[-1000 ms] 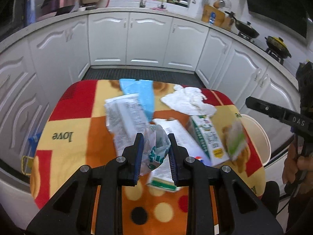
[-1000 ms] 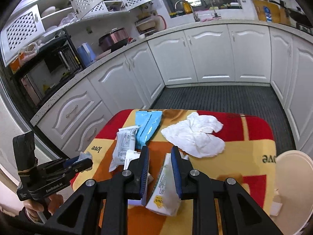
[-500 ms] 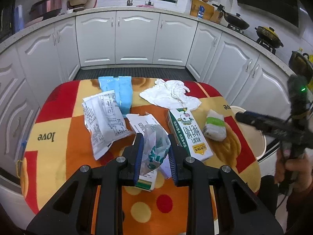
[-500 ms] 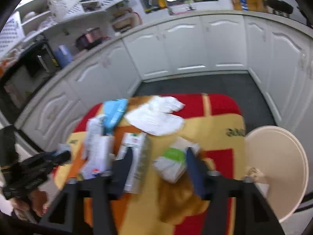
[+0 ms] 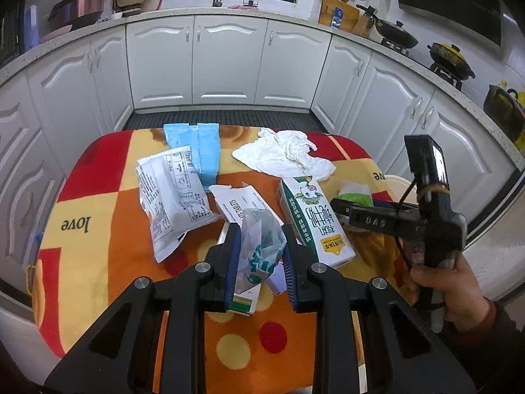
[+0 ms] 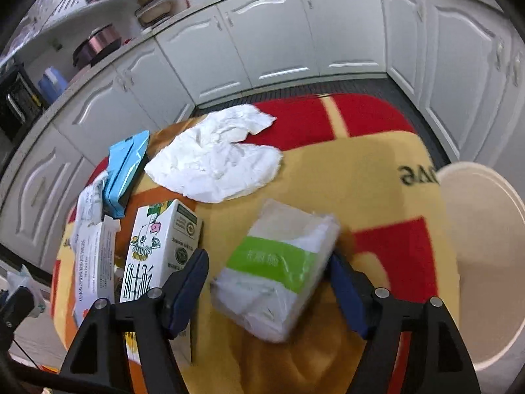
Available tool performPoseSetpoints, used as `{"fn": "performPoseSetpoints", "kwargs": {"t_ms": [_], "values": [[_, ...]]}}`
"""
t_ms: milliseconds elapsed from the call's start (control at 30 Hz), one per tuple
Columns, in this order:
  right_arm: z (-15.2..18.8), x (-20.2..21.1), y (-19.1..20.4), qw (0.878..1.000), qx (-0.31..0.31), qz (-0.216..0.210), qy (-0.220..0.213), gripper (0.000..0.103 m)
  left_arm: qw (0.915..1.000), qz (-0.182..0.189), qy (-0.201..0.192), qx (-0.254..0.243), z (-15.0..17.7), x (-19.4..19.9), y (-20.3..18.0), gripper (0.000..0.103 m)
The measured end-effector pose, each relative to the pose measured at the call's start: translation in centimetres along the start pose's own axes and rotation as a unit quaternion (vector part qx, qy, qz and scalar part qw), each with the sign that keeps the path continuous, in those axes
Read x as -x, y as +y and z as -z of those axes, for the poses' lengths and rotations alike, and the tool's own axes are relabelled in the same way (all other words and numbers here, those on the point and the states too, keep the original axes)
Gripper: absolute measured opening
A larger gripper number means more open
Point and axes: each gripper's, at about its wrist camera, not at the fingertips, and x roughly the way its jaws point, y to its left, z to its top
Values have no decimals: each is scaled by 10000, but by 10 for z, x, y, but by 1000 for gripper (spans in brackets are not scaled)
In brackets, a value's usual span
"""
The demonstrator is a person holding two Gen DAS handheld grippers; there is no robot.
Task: Collect trash
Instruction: 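Grasp the green-labelled paper bag with the right gripper, then drop the tissue and paper bag into the bucket with both grippers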
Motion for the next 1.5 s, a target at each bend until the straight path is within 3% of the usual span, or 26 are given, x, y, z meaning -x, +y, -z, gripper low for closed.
{"fn": "performPoseSetpoints", "kwargs": {"t_ms": [33, 200, 400, 633, 1267, 1500], "values": [[1, 0, 3, 9998, 178, 114, -61, 50, 10000, 5, 1, 7, 0, 0, 0, 22], [11, 26, -19, 9995, 36, -243, -222, 37, 10000, 77, -14, -23, -2, 2, -7, 22], [16, 73, -35, 9974, -30, -472, -543, 36, 9996, 247, -83, -144, -9, 1, -33, 22], [20, 114, -44, 9951, -2, -451, -877, 36, 9979, 456, -124, -432, -18, -4, -75, 22], [36, 157, -128, 9910, -453, 315, -1223, 36, 9891, 978, 67, -1101, -35, -51, -186, 22], [44, 160, -164, 9888, -688, 564, -1195, 36, 9843, 1411, 382, -988, -44, -83, -218, 22]]}}
